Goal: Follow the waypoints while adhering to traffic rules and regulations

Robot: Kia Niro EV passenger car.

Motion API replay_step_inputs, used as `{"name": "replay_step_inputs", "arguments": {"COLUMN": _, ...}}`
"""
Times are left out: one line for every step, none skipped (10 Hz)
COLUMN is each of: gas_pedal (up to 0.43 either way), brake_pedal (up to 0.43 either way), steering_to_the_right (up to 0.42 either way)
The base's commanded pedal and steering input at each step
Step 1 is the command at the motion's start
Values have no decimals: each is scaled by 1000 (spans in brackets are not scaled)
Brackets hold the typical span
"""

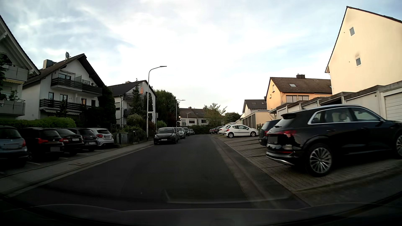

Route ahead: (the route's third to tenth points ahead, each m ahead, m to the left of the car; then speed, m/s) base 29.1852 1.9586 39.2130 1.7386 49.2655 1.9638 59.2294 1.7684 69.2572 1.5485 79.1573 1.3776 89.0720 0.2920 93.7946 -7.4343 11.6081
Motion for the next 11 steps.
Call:
{"name": "replay_step_inputs", "arguments": {"gas_pedal": 0, "brake_pedal": 0, "steering_to_the_right": 1}}
{"name": "replay_step_inputs", "arguments": {"gas_pedal": 0, "brake_pedal": 0, "steering_to_the_right": 0}}
{"name": "replay_step_inputs", "arguments": {"gas_pedal": 0, "brake_pedal": 0, "steering_to_the_right": 0}}
{"name": "replay_step_inputs", "arguments": {"gas_pedal": 0, "brake_pedal": 0, "steering_to_the_right": 0}}
{"name": "replay_step_inputs", "arguments": {"gas_pedal": 0, "brake_pedal": 0, "steering_to_the_right": 0}}
{"name": "replay_step_inputs", "arguments": {"gas_pedal": 0, "brake_pedal": 0, "steering_to_the_right": 0}}
{"name": "replay_step_inputs", "arguments": {"gas_pedal": 0, "brake_pedal": 0, "steering_to_the_right": -1}}
{"name": "replay_step_inputs", "arguments": {"gas_pedal": 0, "brake_pedal": 0, "steering_to_the_right": -1}}
{"name": "replay_step_inputs", "arguments": {"gas_pedal": 0, "brake_pedal": 0, "steering_to_the_right": -1}}
{"name": "replay_step_inputs", "arguments": {"gas_pedal": 0, "brake_pedal": 0, "steering_to_the_right": -1}}
{"name": "replay_step_inputs", "arguments": {"gas_pedal": 0, "brake_pedal": 0, "steering_to_the_right": -1}}
